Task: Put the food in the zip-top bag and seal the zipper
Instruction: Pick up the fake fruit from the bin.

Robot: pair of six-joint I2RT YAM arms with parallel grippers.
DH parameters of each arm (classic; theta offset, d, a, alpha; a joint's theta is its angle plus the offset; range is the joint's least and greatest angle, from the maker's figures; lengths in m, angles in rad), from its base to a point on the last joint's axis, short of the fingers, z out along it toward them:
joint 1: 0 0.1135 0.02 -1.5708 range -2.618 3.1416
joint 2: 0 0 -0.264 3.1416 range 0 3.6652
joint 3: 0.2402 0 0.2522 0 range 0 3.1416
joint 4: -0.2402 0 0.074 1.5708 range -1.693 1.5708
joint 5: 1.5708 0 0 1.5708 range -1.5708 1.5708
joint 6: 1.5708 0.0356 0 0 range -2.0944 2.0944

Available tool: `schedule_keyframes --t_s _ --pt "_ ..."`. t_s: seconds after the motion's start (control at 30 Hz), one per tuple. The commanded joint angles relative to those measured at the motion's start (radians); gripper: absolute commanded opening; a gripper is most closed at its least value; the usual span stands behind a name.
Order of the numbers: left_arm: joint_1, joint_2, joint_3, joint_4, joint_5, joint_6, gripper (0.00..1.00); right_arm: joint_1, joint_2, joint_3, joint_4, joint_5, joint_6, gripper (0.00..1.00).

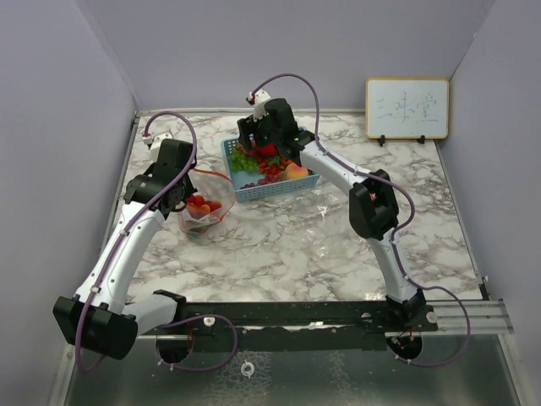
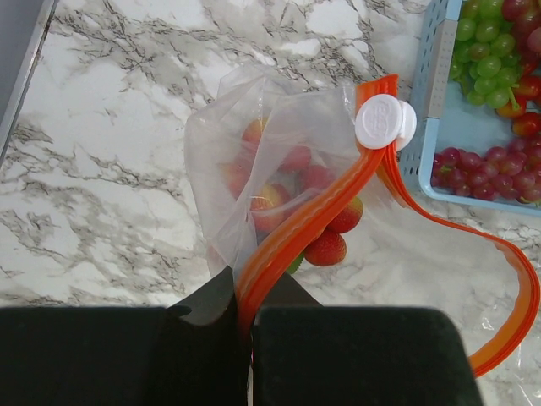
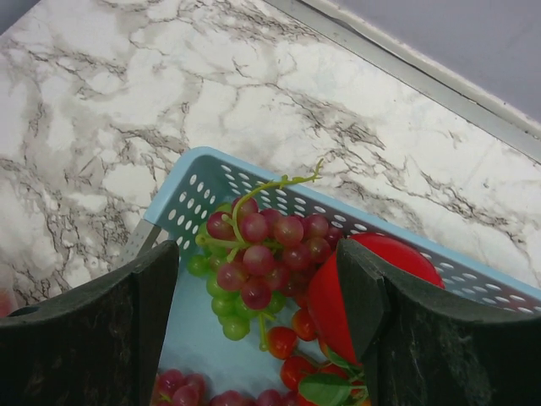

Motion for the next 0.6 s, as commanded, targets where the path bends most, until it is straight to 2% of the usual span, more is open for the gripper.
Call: schedule_keyframes --t_s 0.0,0.17,0.43,0.5,0.57 --pt "0.010 -0.028 -0.002 0.021 -0.013 -0.004 0.00 0.002 0.071 0.042 0.042 -0.073 -0.028 0.75" --pt "0.013 -0.019 -0.001 0.028 -0.003 -0.001 0.00 0.015 0.113 0.070 0.042 -0.115 -0.031 0.74" --pt "0.018 -0.010 0.004 0.033 0.010 0.000 0.00 0.022 0.166 0.043 0.099 0.030 0.005 0.69" --pt "0.017 -0.009 0.008 0.033 0.013 0.001 0.00 0.022 0.176 0.048 0.107 0.049 0.011 0.65" --pt "0.018 -0.007 0.007 0.034 0.014 0.003 0.00 0.022 0.175 0.044 0.117 0.065 0.012 0.52"
